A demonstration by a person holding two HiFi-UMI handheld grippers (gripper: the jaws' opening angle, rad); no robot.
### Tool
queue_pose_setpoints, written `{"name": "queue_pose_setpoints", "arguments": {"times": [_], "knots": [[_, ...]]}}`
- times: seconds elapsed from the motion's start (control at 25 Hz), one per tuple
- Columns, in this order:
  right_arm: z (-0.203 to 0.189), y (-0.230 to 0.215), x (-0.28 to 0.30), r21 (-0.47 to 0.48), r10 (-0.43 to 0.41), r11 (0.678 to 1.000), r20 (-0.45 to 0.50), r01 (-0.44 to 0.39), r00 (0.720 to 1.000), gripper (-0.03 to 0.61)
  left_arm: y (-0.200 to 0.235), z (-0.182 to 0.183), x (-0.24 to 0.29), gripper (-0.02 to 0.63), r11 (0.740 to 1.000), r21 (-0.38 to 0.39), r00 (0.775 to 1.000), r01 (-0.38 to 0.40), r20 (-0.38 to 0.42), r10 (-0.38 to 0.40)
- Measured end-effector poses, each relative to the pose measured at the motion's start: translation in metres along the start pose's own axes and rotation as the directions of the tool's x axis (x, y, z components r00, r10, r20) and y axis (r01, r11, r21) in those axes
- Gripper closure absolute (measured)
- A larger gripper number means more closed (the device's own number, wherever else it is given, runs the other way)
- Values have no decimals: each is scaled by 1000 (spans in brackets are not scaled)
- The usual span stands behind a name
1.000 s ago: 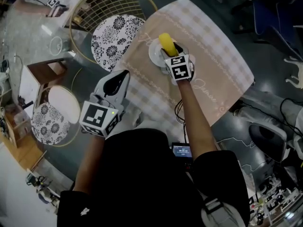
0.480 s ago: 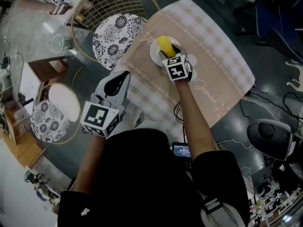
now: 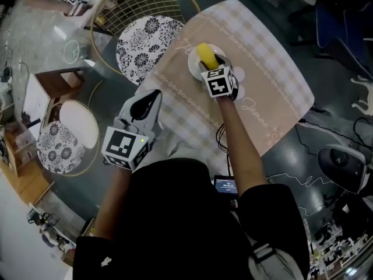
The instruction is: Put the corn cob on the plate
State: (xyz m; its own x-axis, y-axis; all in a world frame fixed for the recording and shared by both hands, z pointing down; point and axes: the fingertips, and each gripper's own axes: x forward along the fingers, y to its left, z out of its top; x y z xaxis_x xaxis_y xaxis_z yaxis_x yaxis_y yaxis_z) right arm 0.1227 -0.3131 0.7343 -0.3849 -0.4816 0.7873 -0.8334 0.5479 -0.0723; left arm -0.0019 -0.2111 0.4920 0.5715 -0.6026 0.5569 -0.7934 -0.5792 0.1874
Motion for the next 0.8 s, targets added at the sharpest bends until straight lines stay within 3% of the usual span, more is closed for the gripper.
{"name": "queue_pose_setpoints", "arguments": {"times": [0.4, 0.8], "knots": [[24, 5, -36, 47, -38, 998, 104, 33, 994, 339, 6, -8, -23, 611, 1000, -14, 1000, 3, 22, -3], [39, 31, -103, 44, -120, 993, 198, 113, 973, 500, -1, -6, -46, 611, 999, -3, 996, 53, 75, -53]]}}
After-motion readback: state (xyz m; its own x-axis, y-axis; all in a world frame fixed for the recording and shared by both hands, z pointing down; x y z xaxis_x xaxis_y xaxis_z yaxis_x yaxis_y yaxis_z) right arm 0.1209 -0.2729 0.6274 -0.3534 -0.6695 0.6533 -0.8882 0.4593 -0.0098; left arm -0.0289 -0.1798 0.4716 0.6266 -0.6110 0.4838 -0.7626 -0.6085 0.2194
